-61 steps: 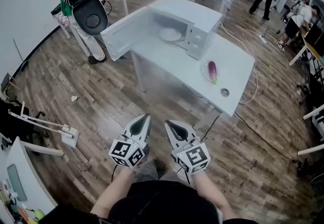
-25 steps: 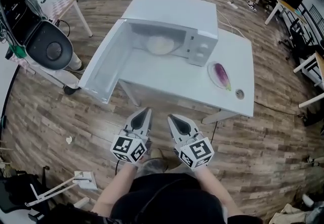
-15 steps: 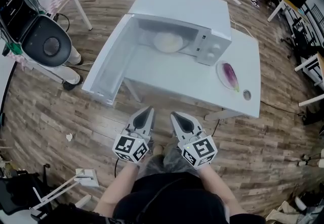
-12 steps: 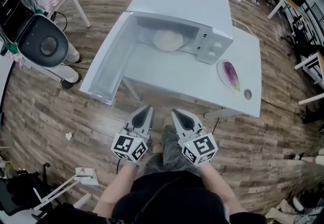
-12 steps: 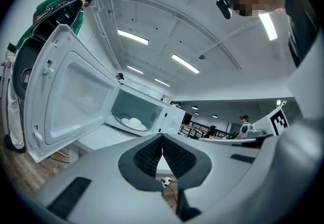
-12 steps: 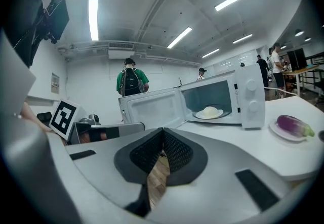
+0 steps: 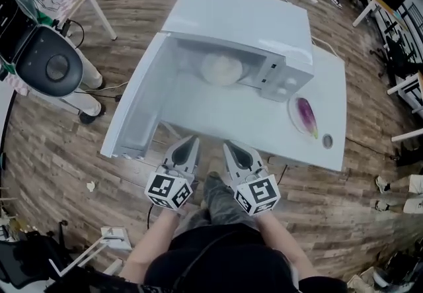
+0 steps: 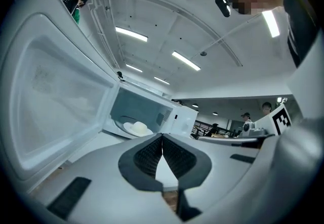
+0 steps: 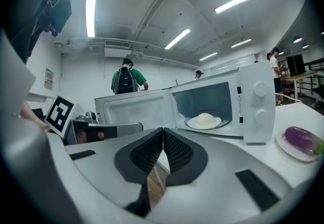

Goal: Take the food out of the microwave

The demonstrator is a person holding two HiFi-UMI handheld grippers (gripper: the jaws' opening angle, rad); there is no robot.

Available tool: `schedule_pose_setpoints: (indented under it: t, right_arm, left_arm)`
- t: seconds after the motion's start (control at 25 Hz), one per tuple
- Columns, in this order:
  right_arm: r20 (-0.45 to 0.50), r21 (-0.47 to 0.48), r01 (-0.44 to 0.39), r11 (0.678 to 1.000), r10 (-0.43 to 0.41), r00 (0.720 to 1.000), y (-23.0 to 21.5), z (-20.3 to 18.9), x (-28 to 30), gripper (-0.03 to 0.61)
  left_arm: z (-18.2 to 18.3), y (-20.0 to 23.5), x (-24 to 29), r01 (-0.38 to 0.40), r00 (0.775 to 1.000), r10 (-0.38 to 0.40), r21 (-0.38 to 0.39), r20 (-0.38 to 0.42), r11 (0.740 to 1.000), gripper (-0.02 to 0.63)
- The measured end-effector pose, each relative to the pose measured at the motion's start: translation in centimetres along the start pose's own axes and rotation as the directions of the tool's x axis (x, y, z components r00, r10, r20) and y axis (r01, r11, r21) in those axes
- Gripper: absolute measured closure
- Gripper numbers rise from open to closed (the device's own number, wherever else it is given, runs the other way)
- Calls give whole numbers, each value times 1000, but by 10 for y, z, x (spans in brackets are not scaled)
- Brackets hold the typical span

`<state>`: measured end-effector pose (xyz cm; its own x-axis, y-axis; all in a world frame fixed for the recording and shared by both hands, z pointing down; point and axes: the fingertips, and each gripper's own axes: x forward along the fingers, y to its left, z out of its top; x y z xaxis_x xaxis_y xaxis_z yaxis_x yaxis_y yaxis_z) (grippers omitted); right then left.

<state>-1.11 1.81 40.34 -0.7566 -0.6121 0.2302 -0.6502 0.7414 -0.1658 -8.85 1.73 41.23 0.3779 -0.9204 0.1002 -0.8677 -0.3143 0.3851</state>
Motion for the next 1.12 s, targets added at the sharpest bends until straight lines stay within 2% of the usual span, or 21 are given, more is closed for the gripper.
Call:
schedule_pose_setpoints:
  t: [0.32, 0.64, 0.92, 1.04, 1.12]
  right_arm:
    - [-25, 59, 59, 997, -58, 998, -52, 1, 41, 560]
    - [-79, 120, 117, 986, -108, 991, -101, -4, 79, 559]
    - [-133, 140, 156, 978, -138, 981, -138, -10, 102, 558]
    - [-153, 149, 169, 974, -146, 977, -149, -15, 113, 558]
    - [-167, 166, 192, 967, -164, 972, -157, -17, 118, 558]
  left_arm:
    - [4, 27, 57, 7, 999, -7, -3, -40, 1000, 601]
    - [-5, 55, 108, -32, 995, 24, -84, -96, 996, 601]
    - [-12, 77, 141, -71, 990, 46, -188, -134, 980, 600]
    - [-17, 87, 152, -88, 988, 56, -231, -142, 969, 518]
    - [-22, 92, 158, -98, 986, 59, -258, -153, 961, 509]
